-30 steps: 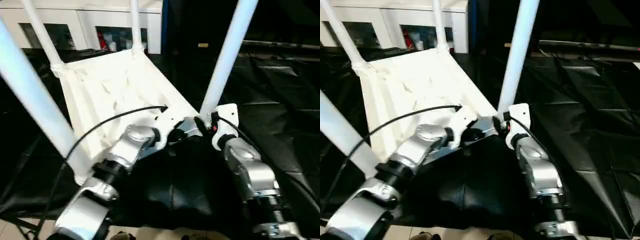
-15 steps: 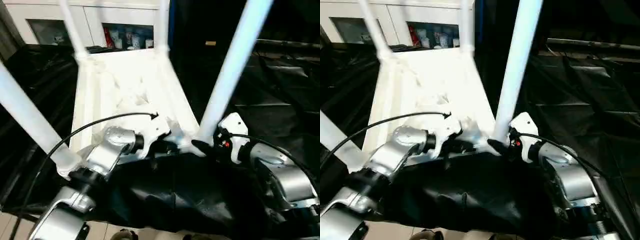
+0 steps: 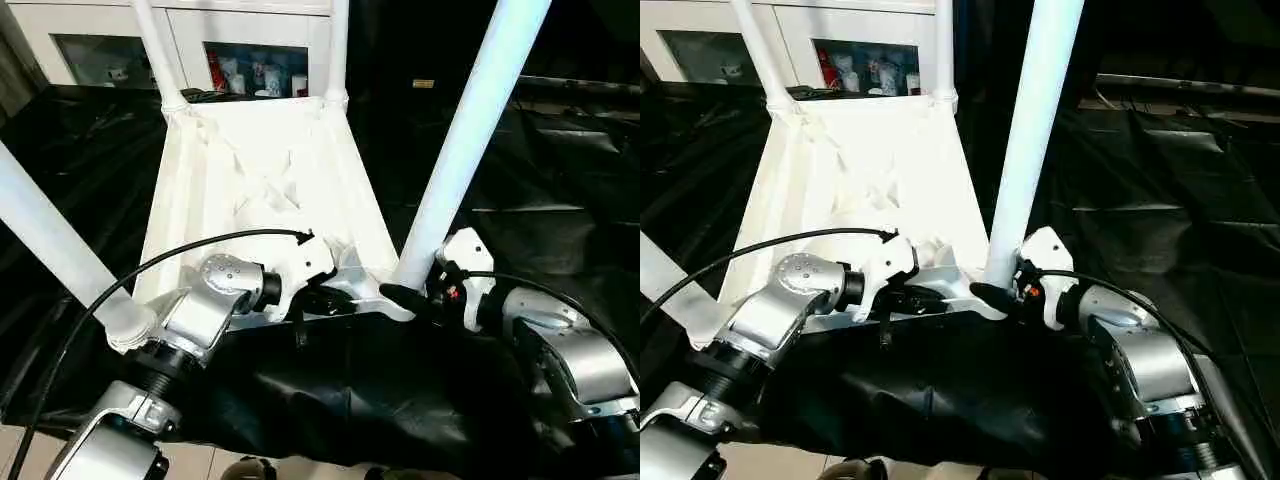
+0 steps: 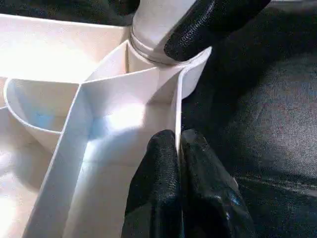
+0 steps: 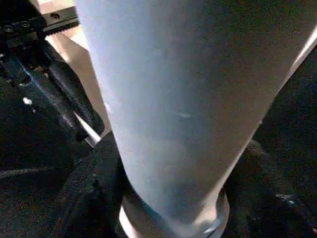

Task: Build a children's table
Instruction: Rotate leg to tighten

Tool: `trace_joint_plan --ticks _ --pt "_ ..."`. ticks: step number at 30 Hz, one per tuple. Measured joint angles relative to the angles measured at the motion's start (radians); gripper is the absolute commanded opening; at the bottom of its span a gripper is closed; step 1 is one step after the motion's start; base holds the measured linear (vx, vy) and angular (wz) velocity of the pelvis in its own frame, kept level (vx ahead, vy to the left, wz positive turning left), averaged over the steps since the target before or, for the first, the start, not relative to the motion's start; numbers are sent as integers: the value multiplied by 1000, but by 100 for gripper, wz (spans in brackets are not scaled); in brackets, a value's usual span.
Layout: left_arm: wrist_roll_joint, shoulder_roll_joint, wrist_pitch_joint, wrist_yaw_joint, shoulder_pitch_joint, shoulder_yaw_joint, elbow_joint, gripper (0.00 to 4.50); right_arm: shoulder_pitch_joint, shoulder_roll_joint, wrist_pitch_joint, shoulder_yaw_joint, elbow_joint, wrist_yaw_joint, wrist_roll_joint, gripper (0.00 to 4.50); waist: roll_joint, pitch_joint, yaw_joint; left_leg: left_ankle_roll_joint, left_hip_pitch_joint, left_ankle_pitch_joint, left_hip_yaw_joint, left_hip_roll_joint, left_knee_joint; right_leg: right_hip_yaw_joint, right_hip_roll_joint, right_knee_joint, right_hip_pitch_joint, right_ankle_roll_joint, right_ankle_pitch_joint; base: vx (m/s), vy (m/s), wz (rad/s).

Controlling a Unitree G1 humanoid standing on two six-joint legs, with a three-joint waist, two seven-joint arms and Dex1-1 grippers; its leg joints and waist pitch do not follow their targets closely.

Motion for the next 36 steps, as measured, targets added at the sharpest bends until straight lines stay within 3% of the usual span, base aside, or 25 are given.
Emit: trace_joint_plan --ticks 7,10,16,19,22,28,29,30,36 --pt "-2 9 7 -3 2 4 0 0 3 22 21 -3 -18 -30 1 210 -1 0 -3 0 1 0 0 0 2 0 0 3 0 0 0 0 0 0" --pt "10 -12 22 41 -5 17 16 0 2 92 34 -25 -4 -131 -15 208 -2 0 -17 -5 2 -3 0 1 5 0 0 5 0 -1 0 0 0 0" --pt "50 -133 35 226 -84 27 160 0 -28 254 29 -67 68 -431 -99 204 -4 0 -21 -5 13 -3 0 0 8 2 0 4 11 5 -3 0 0 0" --pt "58 -217 71 360 -141 48 250 0 -94 357 28 -117 163 -626 -140 202 -5 0 -26 -5 17 -3 0 -2 8 3 -1 1 15 7 -4 0 0 0" --pt "61 -263 84 429 -156 51 278 0 -128 374 23 -132 208 -698 -151 202 -4 -1 -27 -5 17 -3 0 -3 1 3 -1 -13 19 7 -4 0 0 0" --pt "70 -275 69 440 -161 48 287 0 -133 382 -9 -139 219 -714 -164 202 -5 -5 -23 -4 16 -3 0 -5 -1 4 -2 -12 20 0 4 0 0 0" --pt "70 -269 61 432 -160 43 287 0 -129 384 -18 -139 217 -713 -164 257 -5 -5 -22 -4 17 -3 0 -4 -1 4 -2 -11 19 0 4 0 0 0" --pt "70 -266 57 428 -160 41 287 0 -126 385 -26 -139 218 -710 -164 271 -5 -5 -21 -4 17 -3 0 -4 -2 3 -1 -10 19 0 4 0 0 0" --pt "70 -231 27 417 -159 49 287 0 -86 352 -29 -108 167 -599 -151 312 -5 -4 -31 -5 16 -3 0 -2 -6 2 0 -10 14 5 4 0 0 0"
